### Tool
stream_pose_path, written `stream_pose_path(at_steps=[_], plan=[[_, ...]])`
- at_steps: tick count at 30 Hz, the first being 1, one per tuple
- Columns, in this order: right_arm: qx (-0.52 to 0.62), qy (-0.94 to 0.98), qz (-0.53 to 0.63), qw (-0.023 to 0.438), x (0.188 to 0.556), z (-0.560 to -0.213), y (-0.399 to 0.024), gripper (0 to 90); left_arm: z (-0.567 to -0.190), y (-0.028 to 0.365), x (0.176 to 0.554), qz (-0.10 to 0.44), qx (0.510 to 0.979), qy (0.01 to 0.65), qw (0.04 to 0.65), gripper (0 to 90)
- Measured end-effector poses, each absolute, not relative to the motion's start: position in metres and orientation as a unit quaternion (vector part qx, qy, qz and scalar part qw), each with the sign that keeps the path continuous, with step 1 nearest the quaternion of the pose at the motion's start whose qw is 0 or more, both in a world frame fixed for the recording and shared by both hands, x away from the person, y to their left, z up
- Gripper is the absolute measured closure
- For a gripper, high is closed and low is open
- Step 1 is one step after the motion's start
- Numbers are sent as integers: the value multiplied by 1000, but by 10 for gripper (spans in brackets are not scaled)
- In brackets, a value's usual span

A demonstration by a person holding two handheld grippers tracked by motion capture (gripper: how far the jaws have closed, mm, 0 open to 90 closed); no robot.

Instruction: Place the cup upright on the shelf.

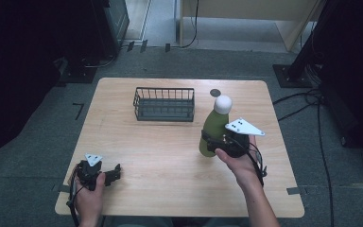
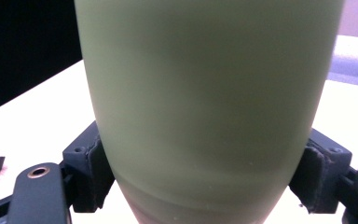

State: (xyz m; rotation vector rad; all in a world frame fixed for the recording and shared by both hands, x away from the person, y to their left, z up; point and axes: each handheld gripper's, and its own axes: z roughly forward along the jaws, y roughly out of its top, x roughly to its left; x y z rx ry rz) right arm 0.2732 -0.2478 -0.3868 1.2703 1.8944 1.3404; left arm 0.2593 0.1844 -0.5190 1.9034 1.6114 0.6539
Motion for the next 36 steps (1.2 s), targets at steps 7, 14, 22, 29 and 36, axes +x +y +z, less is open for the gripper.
stream_pose_path(at_steps=[7,14,22,29,36], plan=[[457,697,497,242,285,-378,-234,200,-519,184,259,244,709,600,278,0],[444,704,497,245,299,-370,-214,201,-519,184,259,244,709,600,279,0],[435,709,502,238,316,-360,-196,201,-519,184,259,243,709,600,278,0],[428,713,499,245,332,-350,-182,201,-519,184,259,244,709,600,278,0],[428,713,500,243,347,-343,-172,201,-519,184,259,243,709,600,278,0]])
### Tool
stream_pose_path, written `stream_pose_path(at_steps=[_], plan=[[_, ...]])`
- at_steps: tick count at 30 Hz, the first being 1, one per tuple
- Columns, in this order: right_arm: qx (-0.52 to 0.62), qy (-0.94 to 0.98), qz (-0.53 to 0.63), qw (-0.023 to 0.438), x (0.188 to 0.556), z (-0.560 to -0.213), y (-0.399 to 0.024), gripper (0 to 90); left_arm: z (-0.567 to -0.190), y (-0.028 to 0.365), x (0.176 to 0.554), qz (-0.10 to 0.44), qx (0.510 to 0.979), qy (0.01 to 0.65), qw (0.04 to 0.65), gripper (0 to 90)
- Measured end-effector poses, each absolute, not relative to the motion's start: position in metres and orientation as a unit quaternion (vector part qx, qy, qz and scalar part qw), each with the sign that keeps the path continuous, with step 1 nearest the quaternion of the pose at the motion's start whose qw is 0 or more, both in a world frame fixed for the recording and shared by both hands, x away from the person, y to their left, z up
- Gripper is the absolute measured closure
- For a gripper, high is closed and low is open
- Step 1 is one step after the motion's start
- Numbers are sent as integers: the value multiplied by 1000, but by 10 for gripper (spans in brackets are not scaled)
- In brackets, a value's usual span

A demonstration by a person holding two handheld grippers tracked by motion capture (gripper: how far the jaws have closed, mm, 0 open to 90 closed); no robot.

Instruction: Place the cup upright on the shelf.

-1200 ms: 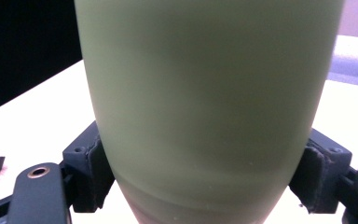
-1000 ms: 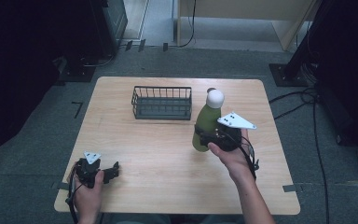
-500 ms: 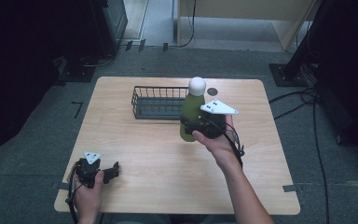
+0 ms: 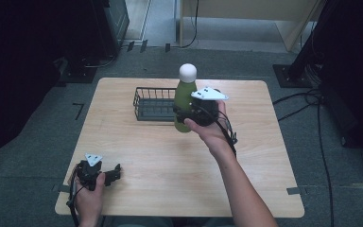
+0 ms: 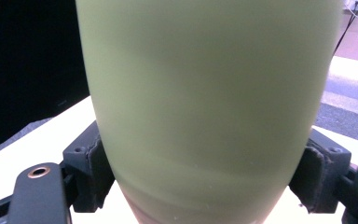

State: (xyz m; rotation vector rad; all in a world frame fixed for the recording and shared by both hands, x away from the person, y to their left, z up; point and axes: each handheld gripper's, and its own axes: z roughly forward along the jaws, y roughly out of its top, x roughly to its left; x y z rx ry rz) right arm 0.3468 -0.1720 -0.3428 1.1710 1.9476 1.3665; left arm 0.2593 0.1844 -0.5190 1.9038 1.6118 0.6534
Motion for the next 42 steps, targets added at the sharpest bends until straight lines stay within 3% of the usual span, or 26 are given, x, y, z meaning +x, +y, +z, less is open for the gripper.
stream_pose_path(at_steps=[27,42], plan=[[453,693,492,268,417,-318,-151,201,-519,184,259,244,709,600,279,0],[486,677,474,283,458,-332,-143,201,-519,185,259,244,710,600,278,0]])
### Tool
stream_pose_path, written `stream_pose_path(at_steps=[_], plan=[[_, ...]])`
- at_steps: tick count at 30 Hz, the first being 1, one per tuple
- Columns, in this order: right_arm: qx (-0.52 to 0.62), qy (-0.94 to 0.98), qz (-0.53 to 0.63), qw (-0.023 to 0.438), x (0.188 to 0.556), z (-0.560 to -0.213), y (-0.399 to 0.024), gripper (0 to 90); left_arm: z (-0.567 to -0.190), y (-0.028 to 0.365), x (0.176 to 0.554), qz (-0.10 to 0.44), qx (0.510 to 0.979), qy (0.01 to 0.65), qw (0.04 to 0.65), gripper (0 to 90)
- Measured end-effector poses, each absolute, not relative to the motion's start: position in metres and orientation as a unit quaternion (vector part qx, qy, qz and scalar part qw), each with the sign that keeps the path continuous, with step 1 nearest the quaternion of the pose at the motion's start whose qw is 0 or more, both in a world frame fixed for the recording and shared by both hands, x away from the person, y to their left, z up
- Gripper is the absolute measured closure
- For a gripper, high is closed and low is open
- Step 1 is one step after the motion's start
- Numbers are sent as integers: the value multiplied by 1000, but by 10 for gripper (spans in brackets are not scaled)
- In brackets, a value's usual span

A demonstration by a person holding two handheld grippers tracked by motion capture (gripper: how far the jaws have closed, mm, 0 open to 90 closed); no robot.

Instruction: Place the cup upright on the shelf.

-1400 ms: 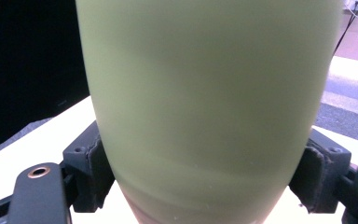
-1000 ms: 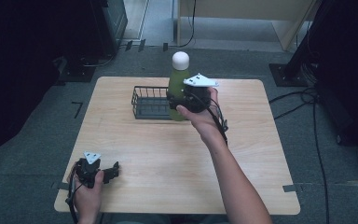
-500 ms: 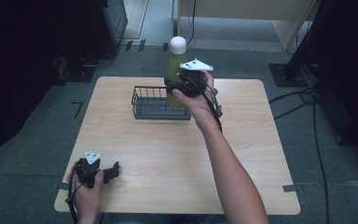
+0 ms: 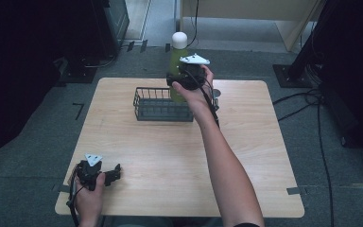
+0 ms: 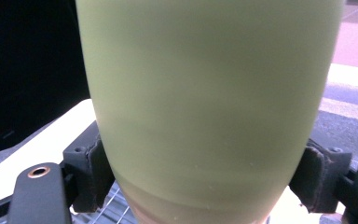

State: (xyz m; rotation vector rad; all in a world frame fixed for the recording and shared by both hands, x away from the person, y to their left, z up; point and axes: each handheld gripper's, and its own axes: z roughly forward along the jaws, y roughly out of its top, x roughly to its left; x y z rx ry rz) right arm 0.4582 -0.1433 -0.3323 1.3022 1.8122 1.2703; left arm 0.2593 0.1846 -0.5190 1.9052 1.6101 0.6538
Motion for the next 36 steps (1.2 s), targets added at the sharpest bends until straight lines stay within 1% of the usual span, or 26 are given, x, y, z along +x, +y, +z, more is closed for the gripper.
stream_pose_path(at_steps=[19,31,36], plan=[[501,685,452,277,471,-377,-142,201,-519,184,259,244,709,600,278,0],[494,689,451,279,471,-390,-145,200,-519,184,259,244,709,600,278,0],[498,688,453,270,471,-390,-149,197,-519,184,259,244,709,600,278,0]])
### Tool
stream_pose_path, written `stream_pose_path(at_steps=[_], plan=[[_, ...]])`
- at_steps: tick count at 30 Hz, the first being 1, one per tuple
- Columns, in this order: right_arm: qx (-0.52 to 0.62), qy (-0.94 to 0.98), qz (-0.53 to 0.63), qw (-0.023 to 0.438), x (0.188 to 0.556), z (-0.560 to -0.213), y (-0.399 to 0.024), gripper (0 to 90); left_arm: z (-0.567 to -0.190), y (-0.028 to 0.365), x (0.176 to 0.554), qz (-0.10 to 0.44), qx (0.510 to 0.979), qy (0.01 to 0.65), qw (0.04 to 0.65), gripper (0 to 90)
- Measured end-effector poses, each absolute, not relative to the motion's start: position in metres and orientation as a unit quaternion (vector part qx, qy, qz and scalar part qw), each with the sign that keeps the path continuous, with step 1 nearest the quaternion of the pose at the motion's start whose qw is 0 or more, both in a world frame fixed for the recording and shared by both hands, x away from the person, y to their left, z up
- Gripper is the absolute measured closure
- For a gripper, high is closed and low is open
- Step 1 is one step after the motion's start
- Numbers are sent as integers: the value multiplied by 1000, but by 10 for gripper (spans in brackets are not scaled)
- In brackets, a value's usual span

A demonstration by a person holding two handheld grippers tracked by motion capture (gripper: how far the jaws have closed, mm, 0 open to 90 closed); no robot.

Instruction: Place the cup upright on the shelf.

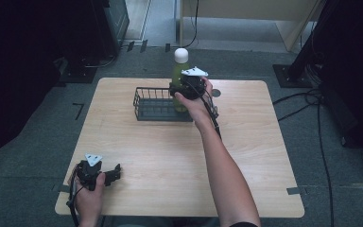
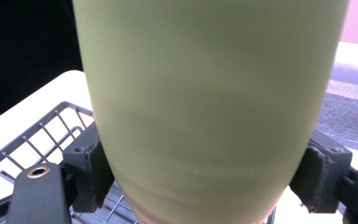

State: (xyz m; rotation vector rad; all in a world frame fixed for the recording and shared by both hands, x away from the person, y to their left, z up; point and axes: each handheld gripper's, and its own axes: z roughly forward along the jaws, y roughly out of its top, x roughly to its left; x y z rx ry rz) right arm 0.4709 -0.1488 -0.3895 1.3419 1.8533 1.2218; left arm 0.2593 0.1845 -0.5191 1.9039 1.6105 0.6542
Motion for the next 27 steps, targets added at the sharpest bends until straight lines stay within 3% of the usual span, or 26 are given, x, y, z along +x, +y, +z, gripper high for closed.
stream_pose_path(at_steps=[14,24,27], plan=[[486,696,458,264,466,-380,-154,171,-519,184,259,244,709,600,278,0],[474,705,455,269,460,-374,-159,205,-519,184,259,244,709,600,278,0],[479,698,466,258,459,-373,-161,150,-519,185,259,243,710,600,277,0]])
